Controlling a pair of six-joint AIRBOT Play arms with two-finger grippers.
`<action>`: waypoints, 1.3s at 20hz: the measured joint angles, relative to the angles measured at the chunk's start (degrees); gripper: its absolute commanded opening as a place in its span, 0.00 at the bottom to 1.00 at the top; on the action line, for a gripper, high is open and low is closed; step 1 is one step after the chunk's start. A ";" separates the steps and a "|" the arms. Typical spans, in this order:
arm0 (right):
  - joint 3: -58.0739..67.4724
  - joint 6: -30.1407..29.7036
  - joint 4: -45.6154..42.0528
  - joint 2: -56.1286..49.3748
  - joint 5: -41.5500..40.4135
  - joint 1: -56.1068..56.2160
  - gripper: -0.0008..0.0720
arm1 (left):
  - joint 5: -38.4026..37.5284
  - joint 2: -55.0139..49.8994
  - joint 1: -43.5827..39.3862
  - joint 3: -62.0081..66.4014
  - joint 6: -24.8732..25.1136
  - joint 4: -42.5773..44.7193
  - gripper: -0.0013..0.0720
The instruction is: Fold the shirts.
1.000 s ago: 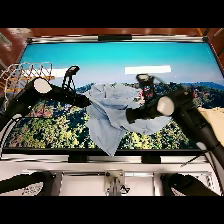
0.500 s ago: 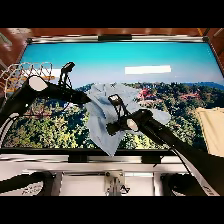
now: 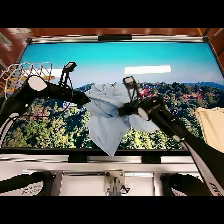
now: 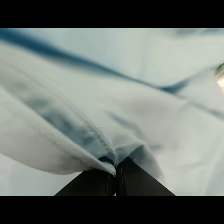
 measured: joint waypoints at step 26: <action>16.33 12.15 10.84 -7.26 29.38 -11.82 0.82 | 28.37 -10.93 -9.66 0.81 6.21 -14.84 0.08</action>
